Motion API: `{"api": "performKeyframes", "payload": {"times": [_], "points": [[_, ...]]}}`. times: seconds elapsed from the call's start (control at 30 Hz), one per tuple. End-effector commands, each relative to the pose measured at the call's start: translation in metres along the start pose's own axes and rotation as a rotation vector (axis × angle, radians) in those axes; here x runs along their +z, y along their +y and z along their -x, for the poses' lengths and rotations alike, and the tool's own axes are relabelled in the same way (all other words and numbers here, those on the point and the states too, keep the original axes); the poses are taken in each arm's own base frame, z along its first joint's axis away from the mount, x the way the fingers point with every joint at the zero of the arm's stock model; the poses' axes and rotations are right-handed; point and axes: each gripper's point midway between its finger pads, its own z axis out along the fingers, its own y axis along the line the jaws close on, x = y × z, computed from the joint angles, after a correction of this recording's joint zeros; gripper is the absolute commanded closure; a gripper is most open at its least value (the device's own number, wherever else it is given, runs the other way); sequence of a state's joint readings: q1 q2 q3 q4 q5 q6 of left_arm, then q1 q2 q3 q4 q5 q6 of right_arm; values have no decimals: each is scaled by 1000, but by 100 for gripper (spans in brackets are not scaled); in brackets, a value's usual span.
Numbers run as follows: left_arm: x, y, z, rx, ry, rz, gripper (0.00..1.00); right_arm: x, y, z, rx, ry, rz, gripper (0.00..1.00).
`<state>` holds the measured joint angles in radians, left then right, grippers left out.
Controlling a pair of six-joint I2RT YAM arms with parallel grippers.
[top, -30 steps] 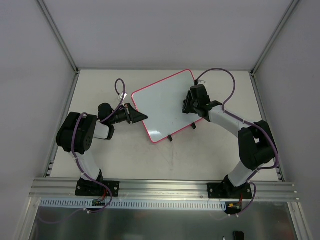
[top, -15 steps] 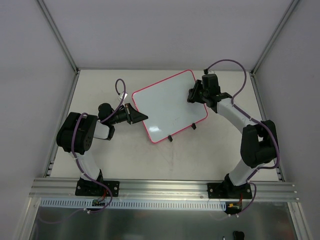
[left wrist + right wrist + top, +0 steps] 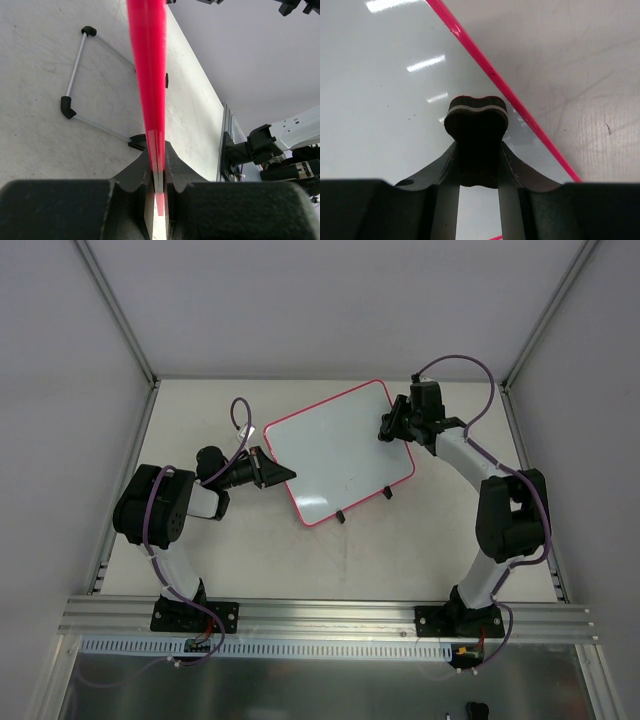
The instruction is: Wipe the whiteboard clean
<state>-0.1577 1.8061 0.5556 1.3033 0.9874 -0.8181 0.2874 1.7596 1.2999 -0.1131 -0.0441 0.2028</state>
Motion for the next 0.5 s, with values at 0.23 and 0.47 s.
{"api": "performKeyframes", "payload": {"times": [0.23,0.47], "points": [[0,-49,38,396,-138,-173,100,-13,9,-39,-50,44,59,100],[1,-48,38,393,-137,-172,100,-20,32,-84,-118,82,98,100]]}}
